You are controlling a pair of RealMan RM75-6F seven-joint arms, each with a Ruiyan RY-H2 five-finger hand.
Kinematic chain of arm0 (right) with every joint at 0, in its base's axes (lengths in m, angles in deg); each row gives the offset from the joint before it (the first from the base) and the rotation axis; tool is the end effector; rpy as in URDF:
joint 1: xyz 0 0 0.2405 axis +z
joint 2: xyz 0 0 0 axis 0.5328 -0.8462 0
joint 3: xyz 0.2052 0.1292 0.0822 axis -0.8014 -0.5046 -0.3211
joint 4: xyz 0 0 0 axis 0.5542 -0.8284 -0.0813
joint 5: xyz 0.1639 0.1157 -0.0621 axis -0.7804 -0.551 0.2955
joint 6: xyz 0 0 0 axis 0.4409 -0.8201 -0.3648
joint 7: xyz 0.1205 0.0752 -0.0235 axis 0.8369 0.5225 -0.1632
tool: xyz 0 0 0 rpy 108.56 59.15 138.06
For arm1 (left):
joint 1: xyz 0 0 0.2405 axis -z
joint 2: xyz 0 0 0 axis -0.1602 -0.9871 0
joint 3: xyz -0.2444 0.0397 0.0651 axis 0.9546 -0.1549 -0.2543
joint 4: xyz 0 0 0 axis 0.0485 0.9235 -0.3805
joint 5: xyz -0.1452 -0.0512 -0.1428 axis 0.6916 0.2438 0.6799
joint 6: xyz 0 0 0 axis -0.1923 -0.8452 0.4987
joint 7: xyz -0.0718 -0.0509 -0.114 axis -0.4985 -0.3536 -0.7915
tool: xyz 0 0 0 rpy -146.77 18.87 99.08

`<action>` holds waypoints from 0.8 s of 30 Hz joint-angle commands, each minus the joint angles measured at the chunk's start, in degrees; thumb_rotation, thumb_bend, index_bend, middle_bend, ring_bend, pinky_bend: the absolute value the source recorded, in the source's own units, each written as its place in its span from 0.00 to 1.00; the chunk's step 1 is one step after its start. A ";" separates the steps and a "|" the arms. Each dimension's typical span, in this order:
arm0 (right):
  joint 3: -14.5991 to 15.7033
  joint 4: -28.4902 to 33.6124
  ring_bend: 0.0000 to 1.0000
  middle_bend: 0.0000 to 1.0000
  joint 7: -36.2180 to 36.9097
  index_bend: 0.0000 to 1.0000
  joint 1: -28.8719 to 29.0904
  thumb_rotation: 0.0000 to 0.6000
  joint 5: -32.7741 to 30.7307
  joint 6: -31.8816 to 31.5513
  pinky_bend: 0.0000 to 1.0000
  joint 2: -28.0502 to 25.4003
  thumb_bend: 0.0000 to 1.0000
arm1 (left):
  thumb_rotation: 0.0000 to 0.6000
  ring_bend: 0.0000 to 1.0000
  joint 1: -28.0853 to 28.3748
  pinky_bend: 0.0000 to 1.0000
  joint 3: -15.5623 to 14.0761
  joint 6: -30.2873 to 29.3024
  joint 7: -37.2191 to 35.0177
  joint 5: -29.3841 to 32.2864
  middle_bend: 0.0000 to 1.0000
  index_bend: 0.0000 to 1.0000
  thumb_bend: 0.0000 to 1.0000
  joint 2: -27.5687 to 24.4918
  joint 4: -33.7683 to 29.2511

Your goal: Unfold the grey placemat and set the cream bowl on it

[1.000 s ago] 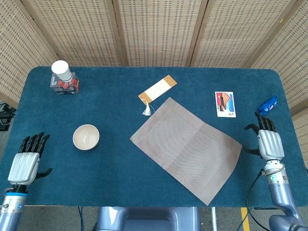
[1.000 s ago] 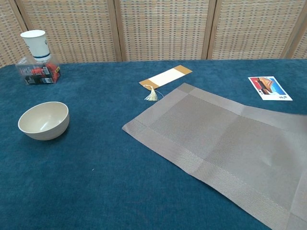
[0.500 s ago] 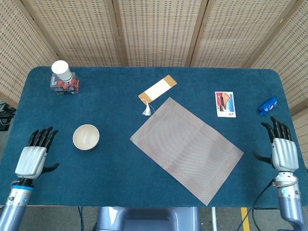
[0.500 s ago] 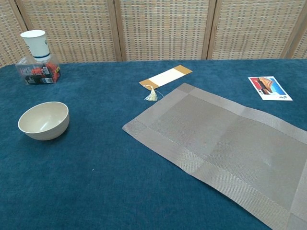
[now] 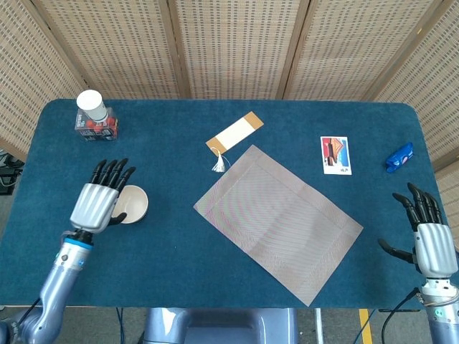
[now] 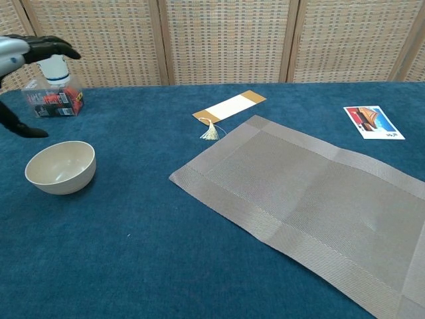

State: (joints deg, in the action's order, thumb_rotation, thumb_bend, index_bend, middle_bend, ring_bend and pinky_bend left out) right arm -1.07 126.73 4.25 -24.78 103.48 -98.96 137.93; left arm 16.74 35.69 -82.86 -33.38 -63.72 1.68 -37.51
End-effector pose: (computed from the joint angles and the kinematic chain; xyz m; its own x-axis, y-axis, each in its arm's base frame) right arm -0.2946 -0.2044 0.1682 0.1638 0.1485 0.9753 -0.9806 -0.0830 0.1773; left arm -0.1765 0.2905 0.0708 0.5634 -0.0062 0.8262 0.7907 -0.2859 -0.5413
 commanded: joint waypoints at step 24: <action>-3.71 -2.26 0.00 0.00 13.01 0.20 -1.27 1.00 -2.10 -0.15 0.00 -4.35 0.23 | 1.00 0.00 23.41 0.00 3.53 16.05 18.86 22.72 0.00 0.07 0.00 17.55 18.13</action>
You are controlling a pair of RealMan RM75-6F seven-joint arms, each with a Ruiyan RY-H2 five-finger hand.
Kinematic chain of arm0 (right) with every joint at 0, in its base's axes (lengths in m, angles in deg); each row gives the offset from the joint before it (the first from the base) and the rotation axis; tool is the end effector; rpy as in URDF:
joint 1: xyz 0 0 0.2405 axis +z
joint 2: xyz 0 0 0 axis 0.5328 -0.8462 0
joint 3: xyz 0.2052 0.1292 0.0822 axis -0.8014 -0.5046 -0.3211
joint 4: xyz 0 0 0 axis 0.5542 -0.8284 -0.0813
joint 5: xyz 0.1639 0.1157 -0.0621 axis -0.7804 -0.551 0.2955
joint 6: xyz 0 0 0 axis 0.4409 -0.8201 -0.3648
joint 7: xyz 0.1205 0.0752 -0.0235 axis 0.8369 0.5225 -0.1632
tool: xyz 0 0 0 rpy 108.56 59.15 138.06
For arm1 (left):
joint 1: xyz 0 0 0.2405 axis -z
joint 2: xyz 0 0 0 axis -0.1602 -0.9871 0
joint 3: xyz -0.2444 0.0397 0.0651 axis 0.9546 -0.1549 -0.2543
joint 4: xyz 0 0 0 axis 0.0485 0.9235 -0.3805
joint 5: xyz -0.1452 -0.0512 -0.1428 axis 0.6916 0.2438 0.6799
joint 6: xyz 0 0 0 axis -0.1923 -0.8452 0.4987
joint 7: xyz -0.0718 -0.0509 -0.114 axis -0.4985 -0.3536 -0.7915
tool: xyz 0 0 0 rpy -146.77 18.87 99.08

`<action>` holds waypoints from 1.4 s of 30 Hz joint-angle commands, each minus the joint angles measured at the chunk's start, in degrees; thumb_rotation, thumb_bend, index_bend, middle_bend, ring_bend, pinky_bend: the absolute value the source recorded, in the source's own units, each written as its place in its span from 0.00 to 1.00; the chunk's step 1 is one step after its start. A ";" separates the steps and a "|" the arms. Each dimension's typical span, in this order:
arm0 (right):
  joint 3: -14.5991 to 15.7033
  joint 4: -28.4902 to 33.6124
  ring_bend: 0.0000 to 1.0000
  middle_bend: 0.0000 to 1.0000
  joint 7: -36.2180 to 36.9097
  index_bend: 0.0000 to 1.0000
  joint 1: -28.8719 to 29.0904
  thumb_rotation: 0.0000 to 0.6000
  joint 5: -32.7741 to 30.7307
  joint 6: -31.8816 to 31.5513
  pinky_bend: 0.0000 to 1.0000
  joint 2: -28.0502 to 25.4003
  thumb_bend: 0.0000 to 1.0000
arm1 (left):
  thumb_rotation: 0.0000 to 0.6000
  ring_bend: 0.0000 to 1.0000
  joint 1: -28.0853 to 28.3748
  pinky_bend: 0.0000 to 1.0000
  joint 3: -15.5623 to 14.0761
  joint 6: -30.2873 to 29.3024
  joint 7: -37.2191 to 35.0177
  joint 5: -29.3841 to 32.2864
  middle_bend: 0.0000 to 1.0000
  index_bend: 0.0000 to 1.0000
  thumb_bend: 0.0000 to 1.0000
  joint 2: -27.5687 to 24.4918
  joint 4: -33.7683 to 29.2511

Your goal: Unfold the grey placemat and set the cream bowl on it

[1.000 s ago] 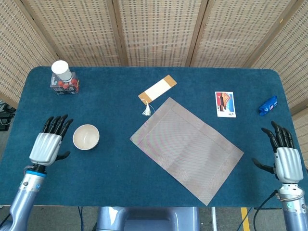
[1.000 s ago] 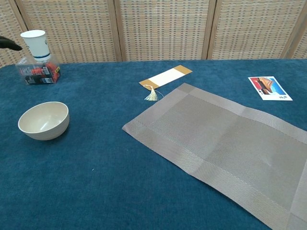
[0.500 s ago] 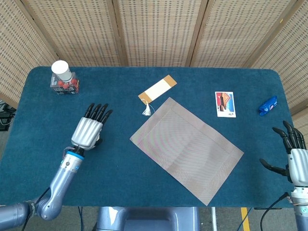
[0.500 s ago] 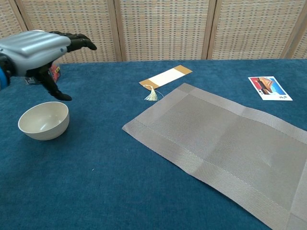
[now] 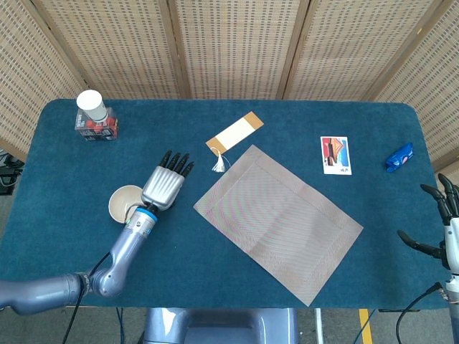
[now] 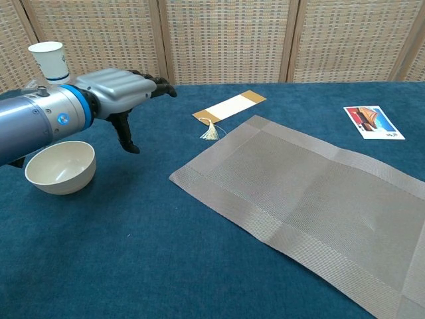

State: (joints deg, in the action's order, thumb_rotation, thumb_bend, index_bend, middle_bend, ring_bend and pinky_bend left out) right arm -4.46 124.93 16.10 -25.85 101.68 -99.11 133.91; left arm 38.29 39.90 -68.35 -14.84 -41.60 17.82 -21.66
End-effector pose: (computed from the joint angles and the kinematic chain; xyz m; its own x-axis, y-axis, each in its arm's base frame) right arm -0.3063 -0.2104 0.2054 0.0498 0.2092 0.9766 -0.9939 -0.0860 0.0691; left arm -0.1011 0.3653 -0.0262 0.7289 0.0899 0.6787 0.6469 -0.4149 -0.6398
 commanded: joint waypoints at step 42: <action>-2.04 -1.39 0.00 0.00 3.92 0.20 -0.47 1.00 -1.45 1.08 0.00 -0.65 0.23 | 1.00 0.00 11.19 0.00 -5.12 4.36 -4.47 1.94 0.00 0.16 0.39 18.00 23.41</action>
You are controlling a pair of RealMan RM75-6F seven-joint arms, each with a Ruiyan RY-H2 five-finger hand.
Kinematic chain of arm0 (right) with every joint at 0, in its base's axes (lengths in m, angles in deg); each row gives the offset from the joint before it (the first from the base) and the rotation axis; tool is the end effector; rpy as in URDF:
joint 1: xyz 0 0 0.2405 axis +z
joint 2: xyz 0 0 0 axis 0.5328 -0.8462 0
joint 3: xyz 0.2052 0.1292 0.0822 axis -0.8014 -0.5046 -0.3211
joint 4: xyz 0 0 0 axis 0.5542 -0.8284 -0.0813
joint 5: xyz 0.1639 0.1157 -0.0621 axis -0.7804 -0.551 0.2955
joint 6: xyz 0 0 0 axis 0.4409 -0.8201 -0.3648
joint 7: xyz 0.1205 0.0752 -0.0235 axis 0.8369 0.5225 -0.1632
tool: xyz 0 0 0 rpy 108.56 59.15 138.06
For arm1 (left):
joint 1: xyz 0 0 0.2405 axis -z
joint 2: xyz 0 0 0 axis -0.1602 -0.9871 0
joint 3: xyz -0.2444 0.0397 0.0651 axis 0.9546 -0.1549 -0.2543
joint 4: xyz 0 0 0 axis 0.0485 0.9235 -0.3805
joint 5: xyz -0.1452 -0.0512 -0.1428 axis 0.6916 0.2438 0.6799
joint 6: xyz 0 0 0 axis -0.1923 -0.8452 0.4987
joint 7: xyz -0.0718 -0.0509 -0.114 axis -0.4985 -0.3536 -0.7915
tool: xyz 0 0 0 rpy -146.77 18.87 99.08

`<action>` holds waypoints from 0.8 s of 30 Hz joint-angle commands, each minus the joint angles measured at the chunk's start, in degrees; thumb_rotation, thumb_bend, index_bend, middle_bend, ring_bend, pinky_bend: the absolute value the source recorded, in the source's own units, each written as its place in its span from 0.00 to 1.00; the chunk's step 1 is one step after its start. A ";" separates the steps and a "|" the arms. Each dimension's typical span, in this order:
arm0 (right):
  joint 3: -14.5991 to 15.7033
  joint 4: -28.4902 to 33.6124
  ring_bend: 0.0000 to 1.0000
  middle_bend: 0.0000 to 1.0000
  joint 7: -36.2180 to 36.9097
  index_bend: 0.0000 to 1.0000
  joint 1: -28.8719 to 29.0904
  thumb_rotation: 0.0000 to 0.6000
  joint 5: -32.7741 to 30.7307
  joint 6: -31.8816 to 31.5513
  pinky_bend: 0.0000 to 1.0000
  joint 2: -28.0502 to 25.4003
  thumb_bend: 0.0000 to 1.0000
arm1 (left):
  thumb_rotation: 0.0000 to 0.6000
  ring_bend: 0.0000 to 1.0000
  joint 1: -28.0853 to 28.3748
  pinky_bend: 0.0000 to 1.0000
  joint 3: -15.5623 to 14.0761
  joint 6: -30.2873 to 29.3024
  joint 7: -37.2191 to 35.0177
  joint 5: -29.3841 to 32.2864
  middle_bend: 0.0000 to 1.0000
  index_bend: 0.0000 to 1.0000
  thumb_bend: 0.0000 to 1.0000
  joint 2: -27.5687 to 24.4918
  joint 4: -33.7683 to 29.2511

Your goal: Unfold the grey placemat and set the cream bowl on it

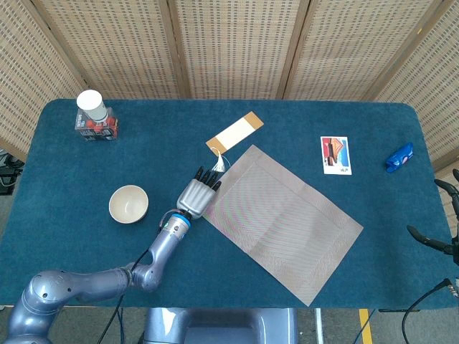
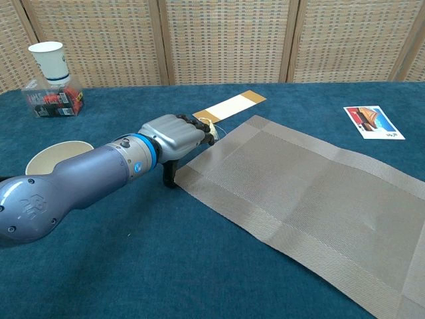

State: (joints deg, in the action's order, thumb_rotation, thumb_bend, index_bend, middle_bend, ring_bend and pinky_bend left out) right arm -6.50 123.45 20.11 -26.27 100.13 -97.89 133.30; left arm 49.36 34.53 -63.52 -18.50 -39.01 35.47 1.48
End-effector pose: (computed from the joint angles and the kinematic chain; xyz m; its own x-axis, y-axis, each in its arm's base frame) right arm -0.3139 -0.2152 0.2168 0.0111 0.2331 0.9724 -0.9970 -0.0719 0.0286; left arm -0.0750 0.3702 -0.1228 0.7927 0.1143 0.5989 0.5634 -0.5127 -0.6478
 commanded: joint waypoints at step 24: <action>0.33 0.95 0.00 0.00 0.20 0.22 -0.23 1.00 0.85 0.31 0.00 -0.56 0.22 | 1.00 0.00 -0.90 0.00 0.04 -4.36 -7.22 -7.97 0.00 0.66 0.48 2.34 3.56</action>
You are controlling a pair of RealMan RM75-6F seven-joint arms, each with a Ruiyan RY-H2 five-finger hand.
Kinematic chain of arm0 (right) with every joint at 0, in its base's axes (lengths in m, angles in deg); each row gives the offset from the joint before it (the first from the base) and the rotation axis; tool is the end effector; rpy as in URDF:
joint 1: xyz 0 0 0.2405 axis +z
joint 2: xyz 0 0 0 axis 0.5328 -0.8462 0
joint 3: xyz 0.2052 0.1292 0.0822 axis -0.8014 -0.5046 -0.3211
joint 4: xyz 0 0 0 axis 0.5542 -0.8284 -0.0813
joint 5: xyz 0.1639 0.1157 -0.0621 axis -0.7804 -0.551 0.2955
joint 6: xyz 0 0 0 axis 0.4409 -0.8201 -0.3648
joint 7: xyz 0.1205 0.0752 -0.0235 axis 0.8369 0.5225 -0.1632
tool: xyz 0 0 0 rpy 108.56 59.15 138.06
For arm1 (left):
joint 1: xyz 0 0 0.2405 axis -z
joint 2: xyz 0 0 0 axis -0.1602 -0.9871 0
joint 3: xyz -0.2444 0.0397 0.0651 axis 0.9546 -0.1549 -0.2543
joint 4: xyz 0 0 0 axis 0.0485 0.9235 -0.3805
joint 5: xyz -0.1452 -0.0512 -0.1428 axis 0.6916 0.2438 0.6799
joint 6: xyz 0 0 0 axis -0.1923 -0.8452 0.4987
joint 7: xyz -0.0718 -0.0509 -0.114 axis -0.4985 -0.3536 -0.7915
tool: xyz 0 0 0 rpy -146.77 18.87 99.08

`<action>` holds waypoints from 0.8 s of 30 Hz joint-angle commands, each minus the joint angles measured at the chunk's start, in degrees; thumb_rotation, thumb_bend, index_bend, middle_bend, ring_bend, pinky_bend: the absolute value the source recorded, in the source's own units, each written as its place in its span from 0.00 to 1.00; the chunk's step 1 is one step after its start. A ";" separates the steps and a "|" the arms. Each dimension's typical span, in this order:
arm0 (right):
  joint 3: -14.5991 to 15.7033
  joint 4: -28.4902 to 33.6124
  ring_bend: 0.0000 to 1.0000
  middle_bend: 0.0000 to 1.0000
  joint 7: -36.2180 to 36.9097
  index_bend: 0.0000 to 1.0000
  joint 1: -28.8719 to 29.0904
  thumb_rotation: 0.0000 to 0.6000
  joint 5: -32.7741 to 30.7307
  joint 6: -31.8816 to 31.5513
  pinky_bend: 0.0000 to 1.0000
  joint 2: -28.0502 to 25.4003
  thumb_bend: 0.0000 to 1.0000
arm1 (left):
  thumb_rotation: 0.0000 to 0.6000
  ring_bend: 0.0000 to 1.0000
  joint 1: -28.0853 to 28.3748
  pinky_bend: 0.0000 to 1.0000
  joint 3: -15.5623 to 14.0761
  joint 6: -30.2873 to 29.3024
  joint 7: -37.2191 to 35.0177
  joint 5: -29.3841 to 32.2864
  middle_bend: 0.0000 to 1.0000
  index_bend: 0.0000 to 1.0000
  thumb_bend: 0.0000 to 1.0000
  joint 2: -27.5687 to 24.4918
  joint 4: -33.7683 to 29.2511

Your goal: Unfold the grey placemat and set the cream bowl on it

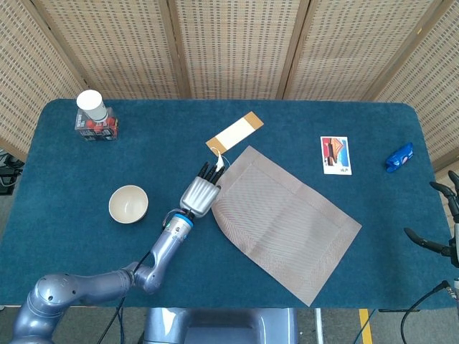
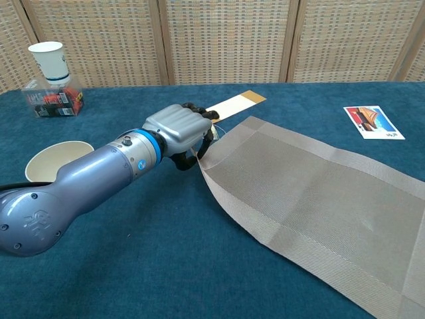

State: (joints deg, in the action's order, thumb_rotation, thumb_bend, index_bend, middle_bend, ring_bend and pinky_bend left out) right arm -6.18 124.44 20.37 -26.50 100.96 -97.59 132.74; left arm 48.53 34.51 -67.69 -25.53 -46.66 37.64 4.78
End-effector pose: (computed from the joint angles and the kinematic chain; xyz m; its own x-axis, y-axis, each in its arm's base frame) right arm -0.3111 -0.2130 0.2154 0.0021 0.2146 0.9767 -0.9966 -0.0794 0.0197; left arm -0.0682 0.3700 -0.1208 0.7425 0.0375 0.6687 0.5914 -0.5055 -0.6283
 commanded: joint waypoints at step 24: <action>0.42 1.12 0.00 0.00 -2.07 0.23 -0.18 1.00 0.92 -0.43 0.00 -0.20 0.22 | 1.00 0.00 -8.97 0.00 -4.03 -10.56 -1.03 -7.11 0.00 0.77 0.48 -13.32 -22.20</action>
State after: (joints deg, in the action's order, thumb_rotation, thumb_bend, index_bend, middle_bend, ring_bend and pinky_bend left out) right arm -5.75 125.54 18.34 -26.65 101.86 -97.96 132.53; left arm 42.04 32.04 -75.80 -26.31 -52.30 27.58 -13.32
